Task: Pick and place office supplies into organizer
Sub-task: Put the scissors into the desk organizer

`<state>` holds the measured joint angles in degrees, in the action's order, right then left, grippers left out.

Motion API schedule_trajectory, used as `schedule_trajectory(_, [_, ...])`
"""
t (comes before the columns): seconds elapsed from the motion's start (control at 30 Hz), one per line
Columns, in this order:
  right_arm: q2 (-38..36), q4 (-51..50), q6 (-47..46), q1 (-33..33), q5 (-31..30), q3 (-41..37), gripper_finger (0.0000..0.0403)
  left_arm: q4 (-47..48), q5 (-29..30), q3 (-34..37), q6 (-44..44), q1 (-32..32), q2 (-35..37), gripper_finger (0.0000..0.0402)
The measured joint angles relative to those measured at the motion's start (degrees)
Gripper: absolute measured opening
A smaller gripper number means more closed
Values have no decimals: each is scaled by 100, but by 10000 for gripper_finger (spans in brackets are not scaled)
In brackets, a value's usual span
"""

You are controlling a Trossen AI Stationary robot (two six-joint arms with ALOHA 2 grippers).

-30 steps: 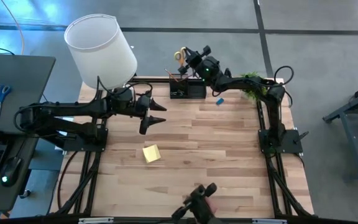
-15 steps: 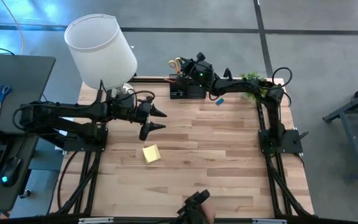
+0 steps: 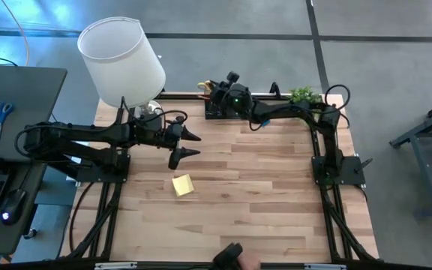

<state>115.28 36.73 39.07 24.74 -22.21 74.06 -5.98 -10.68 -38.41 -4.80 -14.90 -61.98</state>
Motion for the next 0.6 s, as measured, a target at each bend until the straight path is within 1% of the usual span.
schedule_trajectory(0.1, [0,-413,0,-42,85,0,49,-2,-2,0,-5,0,0,232])
schedule_trajectory(0.23, [0,-854,-2,-49,-99,0,82,-5,-11,-1,-17,0,0,232])
schedule_trajectory(0.33, [-2,-876,20,-63,-319,-4,118,-29,-17,0,-17,0,0,232])
schedule_trajectory(0.47, [-26,-859,395,-150,-652,83,162,-38,-17,0,-17,0,0,232])
schedule_trajectory(0.6, [-35,-834,743,-264,-1028,254,190,-35,-20,0,-17,0,0,232])
